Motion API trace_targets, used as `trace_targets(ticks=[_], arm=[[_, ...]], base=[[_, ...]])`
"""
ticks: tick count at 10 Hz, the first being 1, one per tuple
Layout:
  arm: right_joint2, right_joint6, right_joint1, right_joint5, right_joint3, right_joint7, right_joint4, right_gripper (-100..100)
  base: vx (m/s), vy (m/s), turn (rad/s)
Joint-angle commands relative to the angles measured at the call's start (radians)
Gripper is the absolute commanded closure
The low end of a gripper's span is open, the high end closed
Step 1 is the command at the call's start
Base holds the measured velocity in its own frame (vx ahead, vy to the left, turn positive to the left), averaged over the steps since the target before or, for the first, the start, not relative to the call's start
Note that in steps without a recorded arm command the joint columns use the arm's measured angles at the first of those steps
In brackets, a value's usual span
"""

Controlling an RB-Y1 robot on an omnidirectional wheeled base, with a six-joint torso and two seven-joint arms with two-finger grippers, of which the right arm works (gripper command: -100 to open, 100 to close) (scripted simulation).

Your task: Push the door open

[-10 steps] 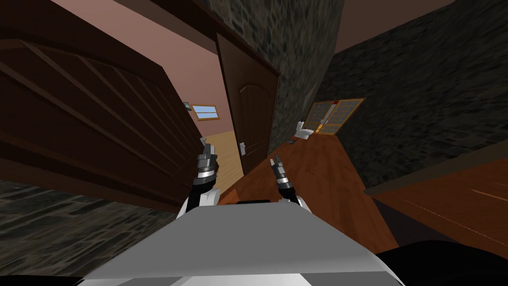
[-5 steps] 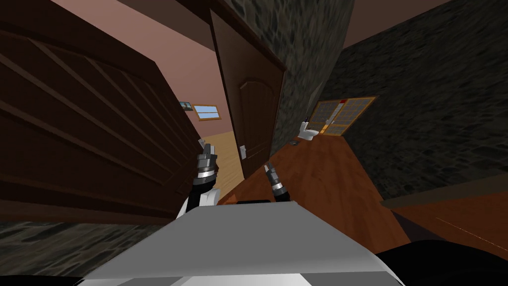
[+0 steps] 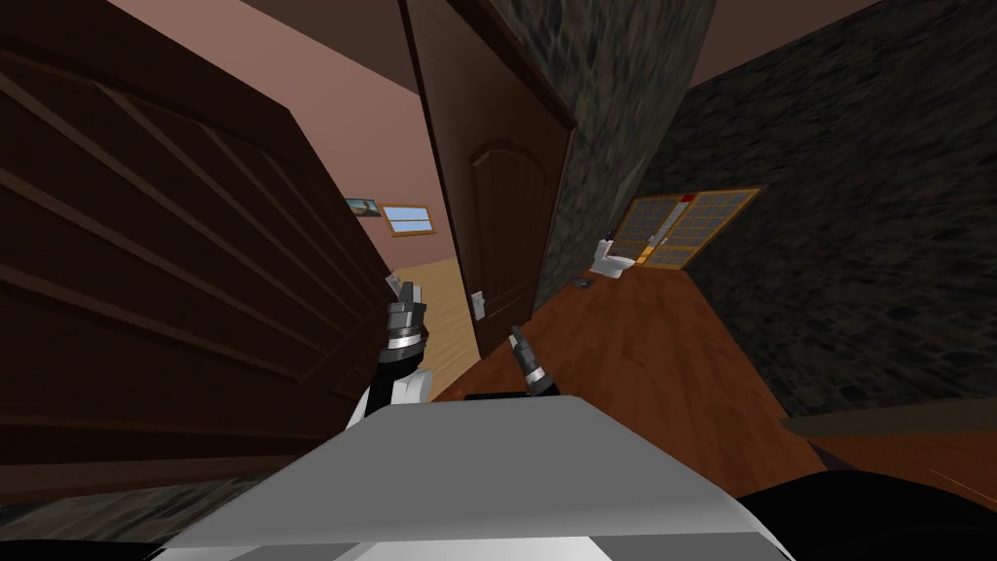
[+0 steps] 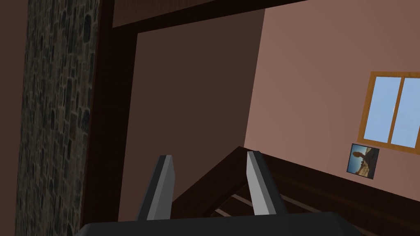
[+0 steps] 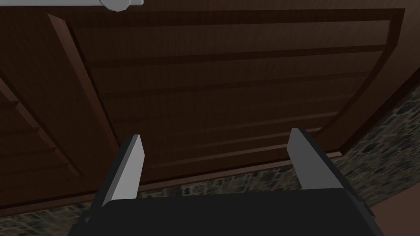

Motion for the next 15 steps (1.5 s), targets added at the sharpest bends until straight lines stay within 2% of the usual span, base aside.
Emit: trace_targets(ticks=[1, 7, 10, 11, 15], arm=[[-0.013, -0.007, 0.015, 0.027, 0.028, -0.015, 0.021, -100], [-0.041, -0.009, 0.038, 0.123, 0.127, -0.064, 0.105, -100], [-0.050, -0.010, 0.046, 0.153, 0.159, -0.080, 0.132, -100], [-0.052, -0.012, 0.044, 0.145, 0.150, -0.079, 0.126, -100], [-0.032, 0.009, 0.019, 0.139, 0.147, -0.077, 0.144, -100]], base=[[0.174, 0.002, 0.050], [0.229, -0.005, 0.043], [0.238, -0.007, 0.029], [0.103, 0.001, 0.005], [0.156, 0.097, 0.033]])
